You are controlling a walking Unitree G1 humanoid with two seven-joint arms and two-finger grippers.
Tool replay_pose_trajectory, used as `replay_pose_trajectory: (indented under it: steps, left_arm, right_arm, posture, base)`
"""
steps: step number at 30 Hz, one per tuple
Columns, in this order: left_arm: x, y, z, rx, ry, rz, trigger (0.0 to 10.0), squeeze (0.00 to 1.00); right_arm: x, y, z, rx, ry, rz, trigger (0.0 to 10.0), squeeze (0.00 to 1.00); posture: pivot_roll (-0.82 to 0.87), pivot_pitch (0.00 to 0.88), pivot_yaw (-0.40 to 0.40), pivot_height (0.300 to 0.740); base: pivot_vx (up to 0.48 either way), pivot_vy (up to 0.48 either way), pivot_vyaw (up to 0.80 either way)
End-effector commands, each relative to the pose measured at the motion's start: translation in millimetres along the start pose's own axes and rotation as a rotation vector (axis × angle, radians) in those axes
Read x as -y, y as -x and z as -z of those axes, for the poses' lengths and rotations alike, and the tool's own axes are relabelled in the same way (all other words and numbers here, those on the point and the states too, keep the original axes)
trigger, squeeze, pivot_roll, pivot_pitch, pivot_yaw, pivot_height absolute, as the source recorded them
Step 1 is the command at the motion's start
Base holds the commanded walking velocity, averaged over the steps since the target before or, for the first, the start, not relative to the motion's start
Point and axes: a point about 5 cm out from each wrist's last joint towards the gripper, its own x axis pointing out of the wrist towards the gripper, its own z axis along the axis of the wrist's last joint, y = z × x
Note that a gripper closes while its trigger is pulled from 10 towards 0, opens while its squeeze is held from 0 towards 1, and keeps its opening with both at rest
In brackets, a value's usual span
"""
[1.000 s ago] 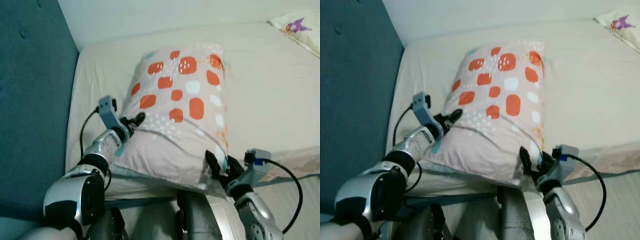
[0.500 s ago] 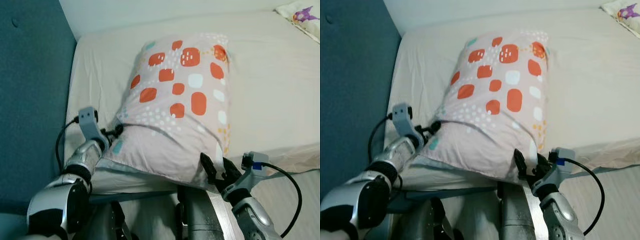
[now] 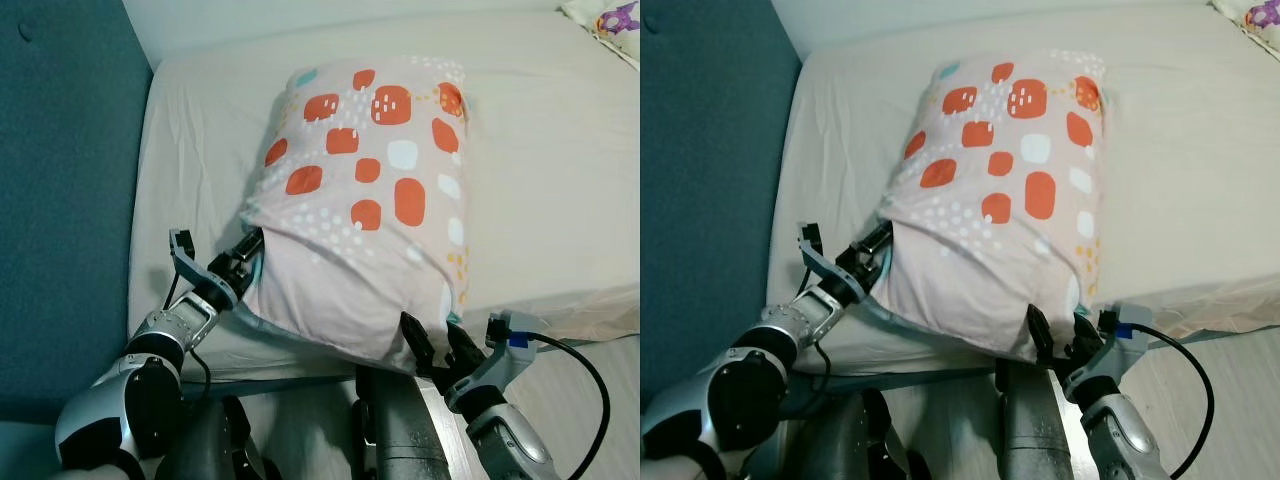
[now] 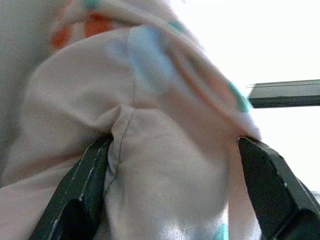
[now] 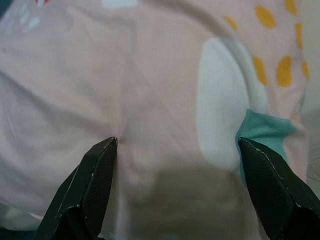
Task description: Clean up the room
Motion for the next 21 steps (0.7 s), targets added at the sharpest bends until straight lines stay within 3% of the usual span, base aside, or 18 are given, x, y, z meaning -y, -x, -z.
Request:
replay_pose_trajectory:
  steps: [1,5,7,9,11,17,18,21]
  left_arm:
    - [4.7,-5.4,12,-0.024,0.058,0.069,10.0,0.0]
    - [10.1,-9.7,18,-0.042,0.087,0.13,10.0,0.0]
    - [11.5,-11.3,40,-0.114,0.141,0.193,10.0,0.0]
    - [11.5,-11.3,40,-0.114,0.141,0.193,10.0,0.0]
    - [12.2,-8.7,65,-0.216,0.191,0.253,10.0,0.0]
    - [15.3,-5.6,94,-0.352,0.231,0.315,10.0,0.0]
    - [17.0,-3.9,111,-0.424,0.237,0.337,10.0,0.0]
    - [17.0,-3.9,111,-0.424,0.237,0.337,10.0,0.0]
  right_arm:
    - [-0.2,4.8,10,-0.048,-0.023,0.004,10.0,1.0]
    - [-0.6,4.9,10,-0.051,-0.024,0.002,10.0,1.0]
    - [-2.1,3.7,10,-0.054,-0.025,-0.003,10.0,1.0]
    - [-2.1,3.7,10,-0.054,-0.025,-0.003,10.0,1.0]
    - [-1.1,3.6,9,-0.054,-0.023,-0.004,10.0,1.0]
    - [1.2,3.6,8,-0.055,-0.021,0.0,10.0,1.0]
    - [1.4,3.2,7,-0.055,-0.02,0.002,10.0,1.0]
    - [1.4,3.2,7,-0.055,-0.02,0.002,10.0,1.0]
  posture:
    - [-0.3,0.424,0.039,0.58]
    - [-0.3,0.423,0.039,0.58]
    - [-0.31,0.415,0.038,0.58]
    - [-0.31,0.415,0.038,0.58]
    - [-0.3,0.413,0.037,0.58]
    - [-0.3,0.409,0.041,0.58]
    - [-0.3,0.409,0.041,0.58]
    - [-0.3,0.409,0.041,0.58]
  base:
    - [0.0,0.0,0.0]
    - [0.0,0.0,0.0]
    - [0.0,0.0,0.0]
    - [0.0,0.0,0.0]
    - [0.0,0.0,0.0]
    - [0.0,0.0,0.0]
    - [0.0,0.0,0.0]
    - [0.0,0.0,0.0]
